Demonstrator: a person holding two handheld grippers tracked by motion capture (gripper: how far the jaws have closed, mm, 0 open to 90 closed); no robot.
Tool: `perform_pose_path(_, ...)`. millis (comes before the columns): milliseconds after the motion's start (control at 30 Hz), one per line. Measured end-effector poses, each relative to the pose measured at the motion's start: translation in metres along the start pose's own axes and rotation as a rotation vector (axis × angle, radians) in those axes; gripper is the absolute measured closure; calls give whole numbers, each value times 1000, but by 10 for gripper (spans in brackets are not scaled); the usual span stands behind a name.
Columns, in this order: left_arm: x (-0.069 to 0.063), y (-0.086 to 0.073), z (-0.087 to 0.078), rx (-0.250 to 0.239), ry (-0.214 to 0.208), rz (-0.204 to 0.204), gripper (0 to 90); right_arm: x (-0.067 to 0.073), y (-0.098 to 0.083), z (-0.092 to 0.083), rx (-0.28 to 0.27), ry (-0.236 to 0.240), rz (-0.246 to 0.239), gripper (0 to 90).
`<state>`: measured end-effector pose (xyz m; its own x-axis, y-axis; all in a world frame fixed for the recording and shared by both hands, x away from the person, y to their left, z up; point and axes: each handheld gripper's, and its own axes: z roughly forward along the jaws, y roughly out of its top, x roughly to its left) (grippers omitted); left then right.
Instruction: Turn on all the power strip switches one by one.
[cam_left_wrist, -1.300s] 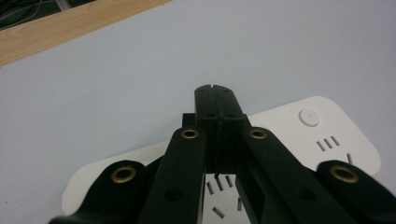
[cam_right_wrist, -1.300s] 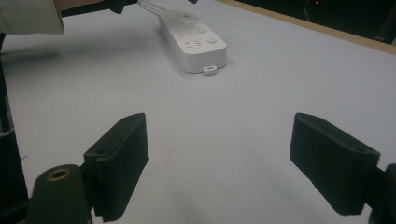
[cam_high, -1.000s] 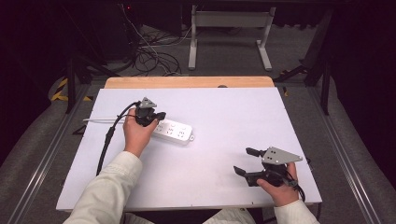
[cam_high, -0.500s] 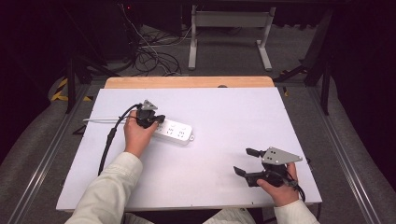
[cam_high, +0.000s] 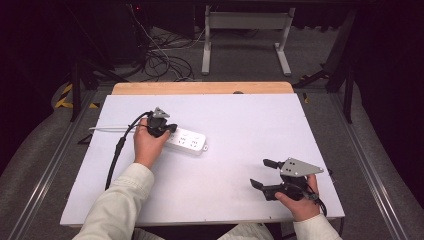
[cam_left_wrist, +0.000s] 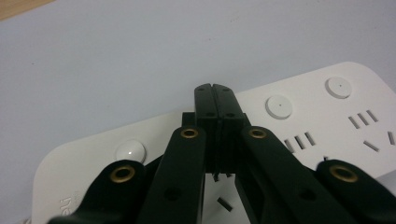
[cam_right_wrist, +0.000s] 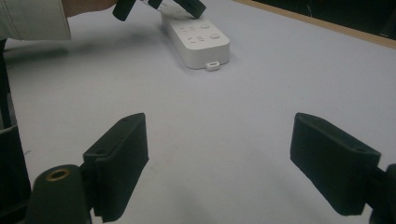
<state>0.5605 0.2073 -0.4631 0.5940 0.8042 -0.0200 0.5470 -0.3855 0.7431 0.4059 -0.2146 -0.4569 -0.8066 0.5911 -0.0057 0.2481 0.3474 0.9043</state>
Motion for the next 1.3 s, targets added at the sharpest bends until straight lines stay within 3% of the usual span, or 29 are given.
perform_pose_path(67,-1,-1,0,-7,0,-5,900,0,0,0,-2,2,-4,199)
perform_pose_path(200,-6,-1,1,3,37,38,900,0,0,0,-2,4,-3,199)
perform_pose_path(333,-6,1,0,21,35,20,900,1,0,0,-4,5,-4,199)
perform_pose_path(367,-6,0,-1,29,60,36,900,0,0,0,-3,5,-4,199)
perform_pose_path(433,-4,0,-1,20,53,38,900,0,0,0,1,4,-4,200)
perform_pose_path(533,2,-2,-2,7,3,-22,900,0,-1,0,-1,6,-2,199)
perform_pose_path(900,-7,3,0,46,65,46,900,1,0,1,-1,11,-1,199)
perform_pose_path(1300,-10,5,0,62,71,35,900,1,0,-2,-14,14,7,199)
